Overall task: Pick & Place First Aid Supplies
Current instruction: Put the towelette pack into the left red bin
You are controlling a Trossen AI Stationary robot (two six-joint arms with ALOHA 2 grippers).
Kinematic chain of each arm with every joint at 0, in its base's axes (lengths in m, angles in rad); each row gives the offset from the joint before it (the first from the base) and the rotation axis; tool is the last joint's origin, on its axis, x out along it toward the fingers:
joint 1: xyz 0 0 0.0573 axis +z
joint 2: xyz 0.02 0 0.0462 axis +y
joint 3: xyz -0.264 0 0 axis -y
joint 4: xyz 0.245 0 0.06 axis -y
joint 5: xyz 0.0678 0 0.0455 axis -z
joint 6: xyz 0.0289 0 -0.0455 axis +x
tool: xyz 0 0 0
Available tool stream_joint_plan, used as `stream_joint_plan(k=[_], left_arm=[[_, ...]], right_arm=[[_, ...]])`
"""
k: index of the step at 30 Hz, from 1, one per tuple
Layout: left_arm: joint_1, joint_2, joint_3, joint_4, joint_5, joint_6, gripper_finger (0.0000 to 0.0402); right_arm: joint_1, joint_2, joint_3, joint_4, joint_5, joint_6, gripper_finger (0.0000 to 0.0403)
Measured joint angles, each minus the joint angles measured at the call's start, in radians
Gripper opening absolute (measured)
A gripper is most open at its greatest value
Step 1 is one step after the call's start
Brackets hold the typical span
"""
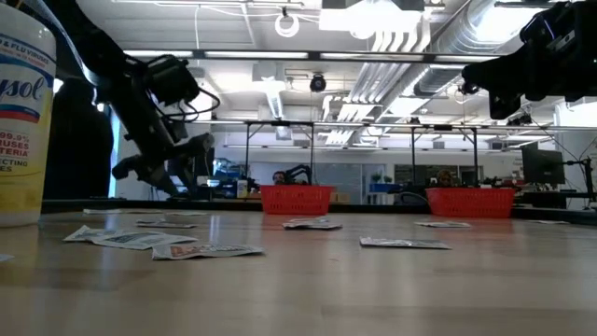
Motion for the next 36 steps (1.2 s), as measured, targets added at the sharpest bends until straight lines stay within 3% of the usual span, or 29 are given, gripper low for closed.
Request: stream_joint_plan(k=[7,24,32,36], left_arm=[[0.0,0.057,0.0,0.002,-0.052,-0.024,0.0161],[-0.009,0.092,0.0,-0.001,-0.07,0.009,0.0161],[-0.079,0.15,0.001,0.047,-0.127,0.003,0.0161],[-0.099,0.15,0.001,0.045,-0.125,-0.024,0.0141]], right_arm=[[0.0,0.0,0.0,0.0,0.0,0.0,0.0012],[0.0,0.0,0.0,-0.001,0.0,0.0,0.0012],[0.0,0.0,0.0,-0.002,0.0,0.0,0.0012],[0.0,0.0,0.0,-0.002,0.0,0.0,0.0012]])
